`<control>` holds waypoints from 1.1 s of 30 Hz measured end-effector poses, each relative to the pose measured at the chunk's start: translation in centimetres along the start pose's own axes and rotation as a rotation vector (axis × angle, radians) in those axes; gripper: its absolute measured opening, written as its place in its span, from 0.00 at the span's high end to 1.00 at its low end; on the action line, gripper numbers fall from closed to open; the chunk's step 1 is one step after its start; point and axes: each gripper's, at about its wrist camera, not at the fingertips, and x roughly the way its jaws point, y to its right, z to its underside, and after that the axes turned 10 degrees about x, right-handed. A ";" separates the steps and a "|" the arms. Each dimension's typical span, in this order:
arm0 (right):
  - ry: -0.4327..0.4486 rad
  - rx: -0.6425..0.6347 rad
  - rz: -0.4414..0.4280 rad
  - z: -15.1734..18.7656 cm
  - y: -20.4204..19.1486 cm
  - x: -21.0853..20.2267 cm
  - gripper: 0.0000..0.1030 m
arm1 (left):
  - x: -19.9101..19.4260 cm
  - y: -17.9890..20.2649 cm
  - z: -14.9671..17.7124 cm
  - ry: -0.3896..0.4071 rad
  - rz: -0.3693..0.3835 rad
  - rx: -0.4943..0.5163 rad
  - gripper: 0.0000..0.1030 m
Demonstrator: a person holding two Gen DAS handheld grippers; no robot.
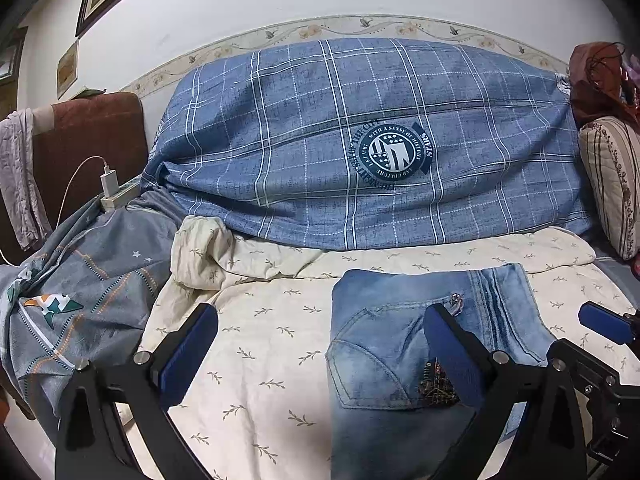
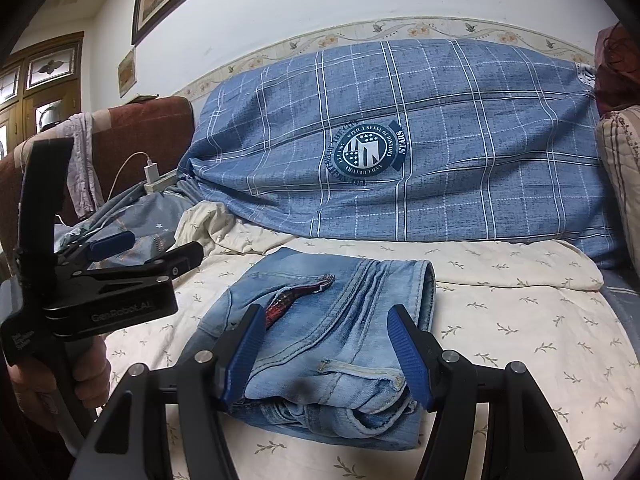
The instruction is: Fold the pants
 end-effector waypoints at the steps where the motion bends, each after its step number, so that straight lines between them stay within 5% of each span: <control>1: 0.000 0.000 0.000 0.0 0.0 0.0 0.35 | 0.0 0.0 0.0 0.001 0.002 0.000 0.01; 33: -0.006 0.001 0.001 0.0 -0.1 0.2 0.35 | 0.6 -0.2 0.5 -0.028 0.028 -0.007 0.01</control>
